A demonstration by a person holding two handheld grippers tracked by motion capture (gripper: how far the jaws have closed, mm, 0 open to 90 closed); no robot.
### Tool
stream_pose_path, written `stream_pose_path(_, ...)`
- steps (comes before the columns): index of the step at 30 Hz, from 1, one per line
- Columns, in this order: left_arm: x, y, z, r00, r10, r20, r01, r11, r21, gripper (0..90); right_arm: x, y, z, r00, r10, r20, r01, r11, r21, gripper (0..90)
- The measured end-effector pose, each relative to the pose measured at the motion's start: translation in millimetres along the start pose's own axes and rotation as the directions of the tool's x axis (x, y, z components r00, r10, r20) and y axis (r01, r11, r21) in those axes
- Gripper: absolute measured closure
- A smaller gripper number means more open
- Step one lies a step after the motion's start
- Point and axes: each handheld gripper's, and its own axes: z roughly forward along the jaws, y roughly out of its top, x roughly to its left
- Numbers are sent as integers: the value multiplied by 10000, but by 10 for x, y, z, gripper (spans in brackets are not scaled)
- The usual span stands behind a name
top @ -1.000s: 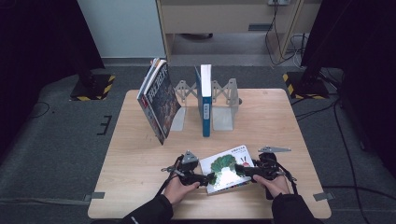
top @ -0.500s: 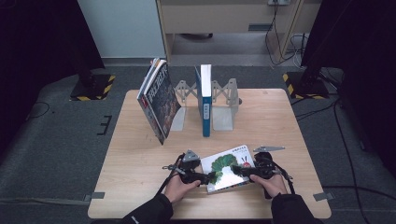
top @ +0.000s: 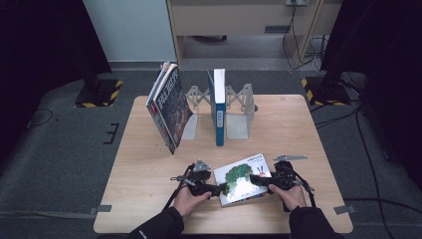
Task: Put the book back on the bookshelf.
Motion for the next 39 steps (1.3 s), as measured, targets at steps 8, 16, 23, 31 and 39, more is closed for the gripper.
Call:
stream_pose_path(8, 16, -2, -49, 9998, 195, -67, -194, 9997, 175, 199, 6, 27, -52, 9994, 168, -290, -171, 9998, -123, 619)
stream_pose_path(16, 10, 4, -69, 9998, -106, 181, 106, 9999, 3, 204, 31, 56, -113, 9963, 55, -854, -103, 9984, -556, 735)
stream_pose_path(23, 22, 6, -86, 9993, -238, 296, 241, 9997, -86, 200, 87, 87, -158, 9915, -314, -1260, 189, 9949, -994, 788)
stream_pose_path(31, 22, 8, -87, 9990, -279, 348, 286, 9994, -190, 196, 118, 107, -195, 9890, -533, -1382, 360, 9915, -1250, 806)
stream_pose_path(39, 22, 9, -79, 9972, -503, 558, 522, 9981, -317, 181, 142, 136, -284, 9843, -834, -1558, 530, 9804, -1896, 844)
